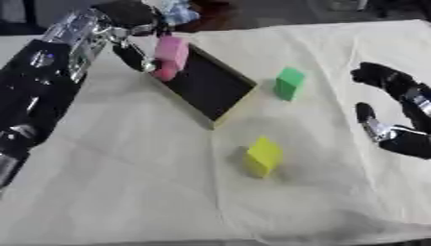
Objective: Pick up objects on the table and place them in the box.
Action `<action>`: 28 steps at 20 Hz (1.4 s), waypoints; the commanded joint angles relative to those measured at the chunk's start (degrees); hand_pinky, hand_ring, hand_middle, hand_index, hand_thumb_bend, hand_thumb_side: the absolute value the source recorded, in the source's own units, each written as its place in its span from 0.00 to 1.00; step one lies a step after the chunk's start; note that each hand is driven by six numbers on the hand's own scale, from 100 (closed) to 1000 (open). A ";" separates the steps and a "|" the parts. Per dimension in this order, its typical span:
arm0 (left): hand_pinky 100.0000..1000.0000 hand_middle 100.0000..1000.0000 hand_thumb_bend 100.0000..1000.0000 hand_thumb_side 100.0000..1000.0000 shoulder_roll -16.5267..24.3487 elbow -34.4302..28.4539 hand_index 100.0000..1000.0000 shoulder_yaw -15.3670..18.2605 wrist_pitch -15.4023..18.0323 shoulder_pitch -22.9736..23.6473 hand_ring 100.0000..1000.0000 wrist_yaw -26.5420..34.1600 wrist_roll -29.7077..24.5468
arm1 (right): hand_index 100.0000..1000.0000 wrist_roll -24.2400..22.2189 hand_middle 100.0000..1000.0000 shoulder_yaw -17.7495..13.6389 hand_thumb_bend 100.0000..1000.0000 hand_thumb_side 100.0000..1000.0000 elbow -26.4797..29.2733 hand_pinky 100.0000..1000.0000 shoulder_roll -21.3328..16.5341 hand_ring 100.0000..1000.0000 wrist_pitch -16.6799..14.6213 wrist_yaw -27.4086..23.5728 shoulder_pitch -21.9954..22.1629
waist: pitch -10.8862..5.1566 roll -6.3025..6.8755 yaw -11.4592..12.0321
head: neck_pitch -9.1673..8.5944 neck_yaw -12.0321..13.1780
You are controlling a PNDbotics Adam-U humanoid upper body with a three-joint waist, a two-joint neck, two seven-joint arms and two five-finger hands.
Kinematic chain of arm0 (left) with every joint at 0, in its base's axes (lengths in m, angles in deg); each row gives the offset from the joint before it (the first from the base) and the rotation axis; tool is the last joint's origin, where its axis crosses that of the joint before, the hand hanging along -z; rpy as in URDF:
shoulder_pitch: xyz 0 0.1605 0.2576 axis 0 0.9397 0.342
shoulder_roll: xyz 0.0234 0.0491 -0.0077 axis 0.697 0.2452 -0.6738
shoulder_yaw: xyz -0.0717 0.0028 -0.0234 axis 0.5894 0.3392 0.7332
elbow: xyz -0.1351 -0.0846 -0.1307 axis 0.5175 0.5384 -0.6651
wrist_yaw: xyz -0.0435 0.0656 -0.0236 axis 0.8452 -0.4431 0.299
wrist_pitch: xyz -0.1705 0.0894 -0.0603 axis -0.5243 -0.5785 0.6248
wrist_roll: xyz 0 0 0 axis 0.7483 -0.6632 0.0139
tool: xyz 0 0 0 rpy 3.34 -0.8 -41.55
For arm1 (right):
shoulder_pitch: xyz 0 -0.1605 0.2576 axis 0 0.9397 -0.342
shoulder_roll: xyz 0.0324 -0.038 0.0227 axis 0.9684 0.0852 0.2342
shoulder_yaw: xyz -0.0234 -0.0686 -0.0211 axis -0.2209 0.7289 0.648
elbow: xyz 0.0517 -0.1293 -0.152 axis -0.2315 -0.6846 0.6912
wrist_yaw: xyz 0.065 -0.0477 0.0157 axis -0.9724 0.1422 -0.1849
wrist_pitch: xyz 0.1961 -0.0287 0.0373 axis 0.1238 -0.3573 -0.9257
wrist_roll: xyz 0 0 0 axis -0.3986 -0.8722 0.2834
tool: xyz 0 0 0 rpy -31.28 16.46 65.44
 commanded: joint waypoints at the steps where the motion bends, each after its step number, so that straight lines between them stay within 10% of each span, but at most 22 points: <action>1: 0.74 0.65 0.31 0.24 -0.67 2.22 0.80 0.98 0.66 -1.55 0.69 -4.02 1.32 | 0.96 -0.22 0.83 -0.03 0.00 0.37 0.55 0.92 -0.47 0.86 -0.12 -0.42 -1.03 | -0.73 -0.10 -0.26 | -0.14 0.28; 13: 0.77 0.76 0.30 0.26 0.90 3.00 0.89 1.94 3.37 0.38 0.75 -9.24 0.41 | 0.96 -0.50 0.83 -0.32 0.00 0.36 0.38 0.92 -0.58 0.86 -0.20 -0.53 -1.16 | -0.80 -0.08 -0.06 | -0.14 0.15; 22: 0.77 0.70 0.00 0.13 11.08 -15.78 0.86 3.01 -0.09 7.73 0.69 13.81 -0.52 | 0.96 -1.83 0.85 2.66 0.00 0.21 -5.00 0.91 -6.38 0.87 -1.98 1.15 -6.73 | -1.27 -0.17 1.78 | -0.14 -1.00; 28: 0.77 0.67 0.00 0.17 15.13 -30.68 0.84 5.28 -5.77 17.98 0.65 31.20 0.66 | 0.97 -6.37 0.87 10.63 0.00 0.11 -14.56 0.90 -13.59 0.89 -6.88 2.73 -13.86 | -1.60 -0.82 2.70 | -0.14 -1.90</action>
